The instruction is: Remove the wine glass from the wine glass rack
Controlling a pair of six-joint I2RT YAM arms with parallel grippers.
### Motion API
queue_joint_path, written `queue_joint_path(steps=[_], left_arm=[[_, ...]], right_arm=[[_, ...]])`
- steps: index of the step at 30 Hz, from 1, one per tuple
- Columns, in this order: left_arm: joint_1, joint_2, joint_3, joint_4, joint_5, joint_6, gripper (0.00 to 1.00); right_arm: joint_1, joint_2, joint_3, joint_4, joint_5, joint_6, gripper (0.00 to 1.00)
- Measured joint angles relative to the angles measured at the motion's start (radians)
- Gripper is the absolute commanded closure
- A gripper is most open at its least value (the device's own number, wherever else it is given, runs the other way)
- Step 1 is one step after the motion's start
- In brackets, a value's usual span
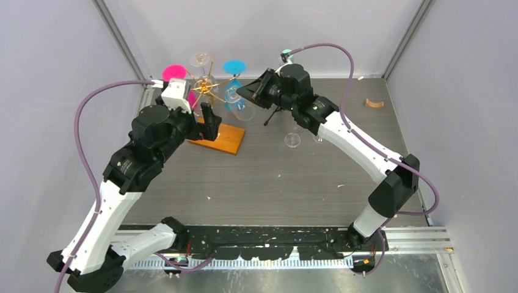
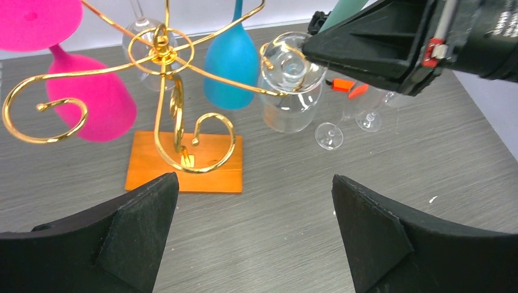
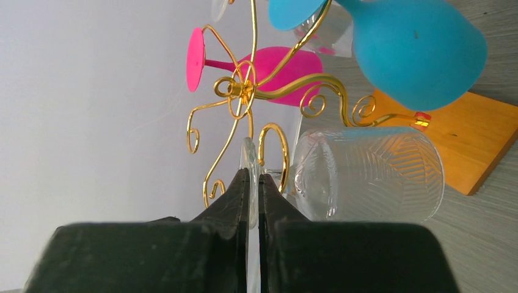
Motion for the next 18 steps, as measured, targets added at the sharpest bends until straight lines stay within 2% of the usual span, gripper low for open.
queue_joint_path(steps=[6,18], left_arm=[[0.000,0.000,-0.013,0.000,-0.021,0.004,0.00],[0.000,0.000,-0.020,0.001,-0.043,0.019,0.00]], right_arm=[[0.003,0.002,0.059,-0.101,0.012,-0.059,1.00],[0.007,0.002,0.048,-0.071,-0.021,-0.021,1.00]])
